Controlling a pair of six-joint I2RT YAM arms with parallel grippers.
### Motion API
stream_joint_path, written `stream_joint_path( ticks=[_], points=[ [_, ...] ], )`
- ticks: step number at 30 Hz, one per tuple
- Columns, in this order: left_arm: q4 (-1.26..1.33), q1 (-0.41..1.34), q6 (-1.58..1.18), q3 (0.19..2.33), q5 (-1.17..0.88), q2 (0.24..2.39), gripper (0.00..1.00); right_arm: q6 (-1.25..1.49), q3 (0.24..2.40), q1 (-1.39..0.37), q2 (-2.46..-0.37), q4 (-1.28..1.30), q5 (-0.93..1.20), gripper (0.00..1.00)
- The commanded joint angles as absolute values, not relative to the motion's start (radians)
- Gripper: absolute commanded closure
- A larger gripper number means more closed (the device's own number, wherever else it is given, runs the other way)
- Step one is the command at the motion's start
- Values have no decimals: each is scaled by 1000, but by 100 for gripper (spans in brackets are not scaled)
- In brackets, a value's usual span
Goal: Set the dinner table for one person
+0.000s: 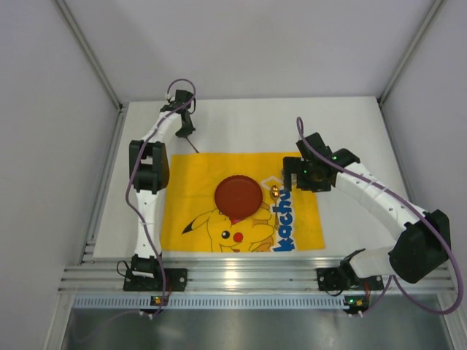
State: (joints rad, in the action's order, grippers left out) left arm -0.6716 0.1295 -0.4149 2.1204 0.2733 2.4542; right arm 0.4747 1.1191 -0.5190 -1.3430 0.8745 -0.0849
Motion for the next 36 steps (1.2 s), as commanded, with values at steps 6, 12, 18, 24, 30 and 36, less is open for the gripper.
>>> stream_joint_path(
  ticks=[6, 12, 18, 24, 30, 36],
  points=[
    [-796, 126, -382, 2074, 242, 2485, 100, 482, 1115, -511, -1338, 845, -80, 0],
    [-782, 121, -380, 2179, 226, 2496, 100, 479, 1118, -512, -1348, 842, -75, 0],
    [-750, 107, -390, 2324, 206, 2491, 100, 474, 1118, -511, -1359, 838, -74, 0],
    [-628, 107, -336, 2322, 250, 2390, 100, 469, 1115, -511, -1348, 836, -84, 0],
    [-542, 107, -330, 2354, 249, 2298, 100, 459, 1121, -511, -1353, 831, -87, 0],
    [-540, 107, -322, 2370, 219, 2224, 100, 448, 1124, -511, -1347, 816, -84, 0]
  ],
)
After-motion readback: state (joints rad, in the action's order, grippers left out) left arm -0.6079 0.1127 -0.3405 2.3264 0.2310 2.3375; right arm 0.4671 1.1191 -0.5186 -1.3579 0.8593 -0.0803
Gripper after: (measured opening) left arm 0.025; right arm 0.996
